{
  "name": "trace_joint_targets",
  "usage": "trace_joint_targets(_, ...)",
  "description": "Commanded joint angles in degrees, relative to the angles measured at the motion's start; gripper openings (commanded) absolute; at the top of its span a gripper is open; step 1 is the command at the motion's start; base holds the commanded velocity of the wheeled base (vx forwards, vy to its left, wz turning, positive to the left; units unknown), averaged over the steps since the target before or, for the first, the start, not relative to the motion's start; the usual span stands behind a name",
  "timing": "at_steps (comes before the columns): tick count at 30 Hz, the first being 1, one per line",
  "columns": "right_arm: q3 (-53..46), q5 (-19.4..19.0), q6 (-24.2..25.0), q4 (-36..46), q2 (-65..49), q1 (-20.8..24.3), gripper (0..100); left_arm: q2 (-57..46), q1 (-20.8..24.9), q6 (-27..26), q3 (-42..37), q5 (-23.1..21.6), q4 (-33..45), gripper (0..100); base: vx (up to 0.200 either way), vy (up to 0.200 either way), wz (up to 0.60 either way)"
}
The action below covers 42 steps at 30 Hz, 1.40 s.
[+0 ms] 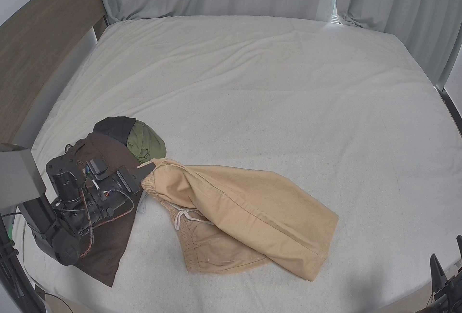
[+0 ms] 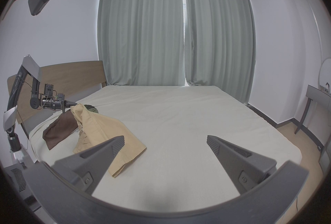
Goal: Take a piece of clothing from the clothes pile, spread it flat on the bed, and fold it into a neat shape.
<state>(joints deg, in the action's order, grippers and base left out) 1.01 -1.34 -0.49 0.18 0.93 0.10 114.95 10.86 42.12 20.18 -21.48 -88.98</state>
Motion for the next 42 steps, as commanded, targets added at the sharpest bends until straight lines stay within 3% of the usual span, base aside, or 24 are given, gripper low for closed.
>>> trace_joint_targets(1,-0.92,-0.07,-0.04,-0.01,-0.93,-0.01,100,1.95,-2.16,-1.51,-0.31,-0.14,-0.05,0,0.000,0.000,0.00)
trace_joint_targets(33,-0.92,-0.59,-0.30,-1.33,-0.93,-0.19,100,3.97,-2.69,-2.92,-1.02,-0.14,-0.05,0,0.000,0.000,0.00)
trace_joint_targets(36,6.46,-0.77,0.05,-9.32,3.38,-0.80,100,3.97,-2.69,-3.27,-0.93,-0.14,-0.05,0,0.000,0.000,0.00)
trace_joint_targets(42,11.29,-1.38,1.98,-8.01,8.92,0.34,100,3.80,-2.60,-3.27,-0.93,-0.14,-0.05,0,0.000,0.000,0.00)
